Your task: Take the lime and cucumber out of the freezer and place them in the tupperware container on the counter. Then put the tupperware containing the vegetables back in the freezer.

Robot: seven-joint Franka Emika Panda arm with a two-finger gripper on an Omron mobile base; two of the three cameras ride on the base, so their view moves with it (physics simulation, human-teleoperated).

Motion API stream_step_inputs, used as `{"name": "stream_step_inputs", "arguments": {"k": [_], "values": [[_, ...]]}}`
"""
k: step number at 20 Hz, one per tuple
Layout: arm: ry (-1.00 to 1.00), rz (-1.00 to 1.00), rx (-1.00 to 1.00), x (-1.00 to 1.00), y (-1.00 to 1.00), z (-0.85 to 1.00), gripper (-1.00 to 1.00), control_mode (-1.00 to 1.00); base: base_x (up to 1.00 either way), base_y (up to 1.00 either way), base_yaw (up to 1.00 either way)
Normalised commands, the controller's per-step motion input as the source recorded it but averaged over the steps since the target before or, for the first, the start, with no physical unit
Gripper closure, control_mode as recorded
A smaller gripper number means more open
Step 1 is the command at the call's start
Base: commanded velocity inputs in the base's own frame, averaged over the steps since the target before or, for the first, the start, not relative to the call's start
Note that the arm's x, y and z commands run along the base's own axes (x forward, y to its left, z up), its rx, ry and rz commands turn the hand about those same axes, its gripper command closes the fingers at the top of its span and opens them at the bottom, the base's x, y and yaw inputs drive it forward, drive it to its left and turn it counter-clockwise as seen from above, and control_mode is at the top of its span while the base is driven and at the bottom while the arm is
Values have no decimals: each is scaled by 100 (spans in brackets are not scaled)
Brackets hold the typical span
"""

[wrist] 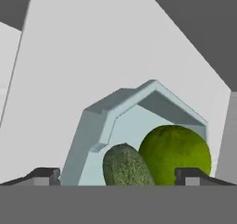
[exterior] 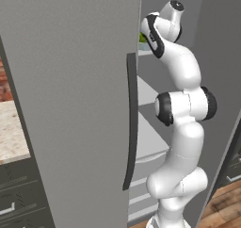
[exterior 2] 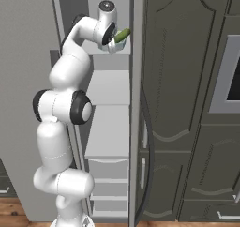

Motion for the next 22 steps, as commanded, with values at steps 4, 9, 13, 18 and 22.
{"name": "stream_step_inputs", "arguments": {"k": [4,9,13,18,22], "values": [[-12,0,0,-79,0,2,-100,-100,0,0,0],[-10,0,-1,-98,0,4,-100,-100,0,0,0],[-13,0,-4,-100,0,0,-100,-100,0,0,0],[-12,0,-6,-100,7,0,-100,-100,0,0,0],[-10,0,-7,-100,14,0,-100,-100,0,0,0]]}}
